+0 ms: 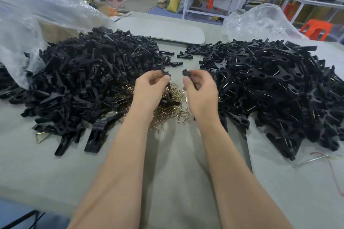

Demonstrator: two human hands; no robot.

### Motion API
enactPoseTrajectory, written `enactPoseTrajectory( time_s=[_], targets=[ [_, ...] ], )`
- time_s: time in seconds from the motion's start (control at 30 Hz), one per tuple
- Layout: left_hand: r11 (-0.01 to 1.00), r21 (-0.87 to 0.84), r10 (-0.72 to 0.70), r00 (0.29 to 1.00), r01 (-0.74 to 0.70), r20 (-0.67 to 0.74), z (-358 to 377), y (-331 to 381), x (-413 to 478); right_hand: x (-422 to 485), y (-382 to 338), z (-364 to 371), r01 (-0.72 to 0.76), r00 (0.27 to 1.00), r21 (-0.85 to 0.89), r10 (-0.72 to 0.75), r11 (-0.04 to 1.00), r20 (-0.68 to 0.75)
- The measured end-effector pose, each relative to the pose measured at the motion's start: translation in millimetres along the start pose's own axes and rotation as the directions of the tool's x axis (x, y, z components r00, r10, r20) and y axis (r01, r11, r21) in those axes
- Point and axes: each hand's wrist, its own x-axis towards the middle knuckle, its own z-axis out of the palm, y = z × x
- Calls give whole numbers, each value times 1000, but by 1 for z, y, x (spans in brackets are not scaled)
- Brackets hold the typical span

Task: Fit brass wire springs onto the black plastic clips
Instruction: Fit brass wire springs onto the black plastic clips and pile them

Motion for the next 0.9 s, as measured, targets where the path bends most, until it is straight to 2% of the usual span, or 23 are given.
enactPoseTrajectory(
  time_s=[0.1,0.2,0.33,0.4,0.53,0.67,0.73,0.9],
  targets=[
    [995,69,65,995,-71,76,2,-2,-1,-1,-3,-1,15,997,160,-4,987,-72],
    [994,43,95,984,-102,151,3,-2,-2,-3,-6,3,43,999,197,-43,979,-5],
    [996,-82,52,992,-42,118,1,-4,0,-1,-9,3,15,993,196,-38,980,111],
    [996,-86,46,993,-37,107,1,-5,2,-1,-9,1,0,992,232,-29,973,122],
    [996,-80,50,991,-40,124,2,-6,2,-1,-8,-3,-15,998,270,-1,963,56],
    [997,-58,55,987,-47,149,1,-6,2,0,-9,-6,-30,989,296,-15,955,149],
    [998,-45,49,988,-43,145,1,-5,1,1,-9,-8,-21,986,275,-26,961,167],
    [999,14,49,988,-51,150,1,-3,-1,4,-3,-12,72,989,3,-71,997,128]
  ],
)
